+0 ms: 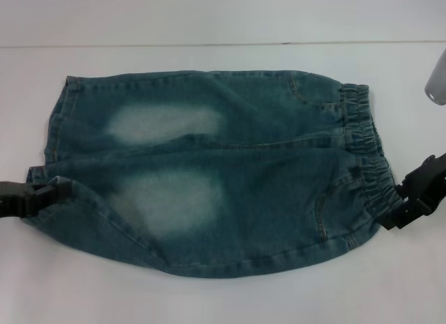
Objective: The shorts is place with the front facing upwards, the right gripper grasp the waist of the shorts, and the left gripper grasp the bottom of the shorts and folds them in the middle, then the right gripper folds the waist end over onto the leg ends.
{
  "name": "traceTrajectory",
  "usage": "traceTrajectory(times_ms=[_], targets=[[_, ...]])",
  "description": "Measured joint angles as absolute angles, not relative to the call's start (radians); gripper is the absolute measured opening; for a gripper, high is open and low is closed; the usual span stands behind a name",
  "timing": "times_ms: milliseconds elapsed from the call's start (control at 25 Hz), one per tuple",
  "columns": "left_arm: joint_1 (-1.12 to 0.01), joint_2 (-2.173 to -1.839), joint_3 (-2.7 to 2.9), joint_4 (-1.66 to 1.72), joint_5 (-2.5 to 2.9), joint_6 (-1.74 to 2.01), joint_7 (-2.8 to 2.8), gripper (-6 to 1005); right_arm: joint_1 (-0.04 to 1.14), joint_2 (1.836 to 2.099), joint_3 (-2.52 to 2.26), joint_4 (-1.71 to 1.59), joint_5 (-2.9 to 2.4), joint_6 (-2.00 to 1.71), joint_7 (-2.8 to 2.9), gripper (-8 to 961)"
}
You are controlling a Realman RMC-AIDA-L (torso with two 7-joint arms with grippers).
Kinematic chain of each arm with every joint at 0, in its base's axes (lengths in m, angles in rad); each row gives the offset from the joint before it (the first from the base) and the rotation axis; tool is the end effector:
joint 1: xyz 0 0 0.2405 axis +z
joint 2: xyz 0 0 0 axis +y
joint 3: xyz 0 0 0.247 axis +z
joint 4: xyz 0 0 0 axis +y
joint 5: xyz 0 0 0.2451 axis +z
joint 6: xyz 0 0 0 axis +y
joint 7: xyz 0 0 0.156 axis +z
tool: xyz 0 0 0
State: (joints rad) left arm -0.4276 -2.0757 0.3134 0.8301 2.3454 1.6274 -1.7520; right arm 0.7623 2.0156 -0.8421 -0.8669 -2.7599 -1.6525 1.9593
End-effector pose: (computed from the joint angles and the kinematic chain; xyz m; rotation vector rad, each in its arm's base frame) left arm -0.3580 0.3137 0.0589 -2.3713 -1.2853 -0.5397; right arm 0.2654 0.3931 0.0335 -2.8149 0.9171 -0.5363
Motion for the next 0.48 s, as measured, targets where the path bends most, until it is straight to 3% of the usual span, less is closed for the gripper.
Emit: traceTrajectory(times_ms=[200, 480], targets=[[-0.427, -2.074, 0.313, 0.830, 2.345, 1.625, -1.751, 29, 0.757, 2.015, -0.839, -0.866, -2.758, -1.647, 1.955, 835], [-0.427, -2.076, 0.315, 0.827, 2.345, 1.616, -1.750, 29, 0.753, 2.016, -0.839, -0.868, -2.758, -1.645, 1.950, 504]])
